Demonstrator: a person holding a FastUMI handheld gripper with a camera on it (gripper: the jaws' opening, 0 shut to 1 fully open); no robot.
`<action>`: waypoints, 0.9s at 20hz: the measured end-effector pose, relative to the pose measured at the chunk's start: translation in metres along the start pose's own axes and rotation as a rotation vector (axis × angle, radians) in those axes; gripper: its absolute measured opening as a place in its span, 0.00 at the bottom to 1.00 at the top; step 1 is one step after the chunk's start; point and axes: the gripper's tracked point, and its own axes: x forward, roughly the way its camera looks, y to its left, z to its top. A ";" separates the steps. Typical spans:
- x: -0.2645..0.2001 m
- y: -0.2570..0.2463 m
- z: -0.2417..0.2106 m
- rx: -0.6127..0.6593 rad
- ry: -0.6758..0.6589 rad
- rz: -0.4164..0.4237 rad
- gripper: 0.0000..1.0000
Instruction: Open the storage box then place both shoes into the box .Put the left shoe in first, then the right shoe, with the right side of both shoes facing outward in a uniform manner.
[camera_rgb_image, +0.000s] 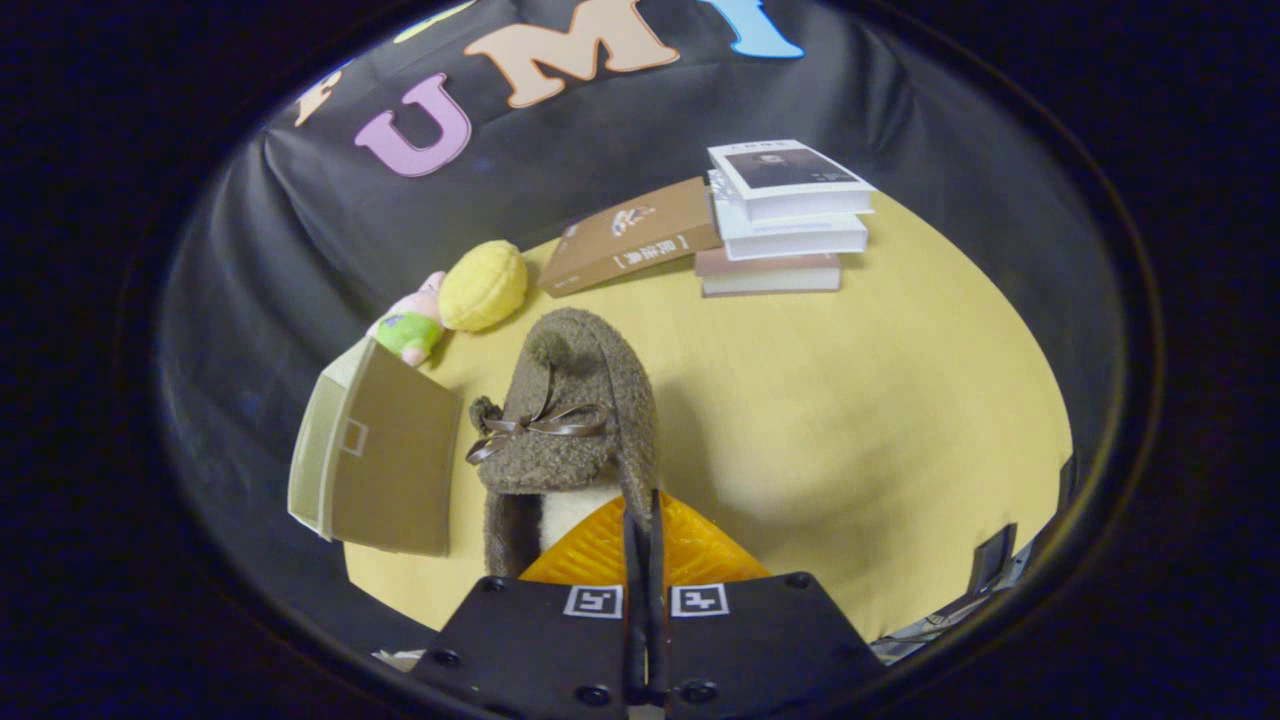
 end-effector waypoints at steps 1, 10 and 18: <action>-0.001 0.018 0.003 0.004 -0.004 0.023 0.04; 0.000 0.170 0.014 -0.029 -0.020 0.200 0.04; 0.016 0.282 0.002 -0.028 0.025 0.324 0.04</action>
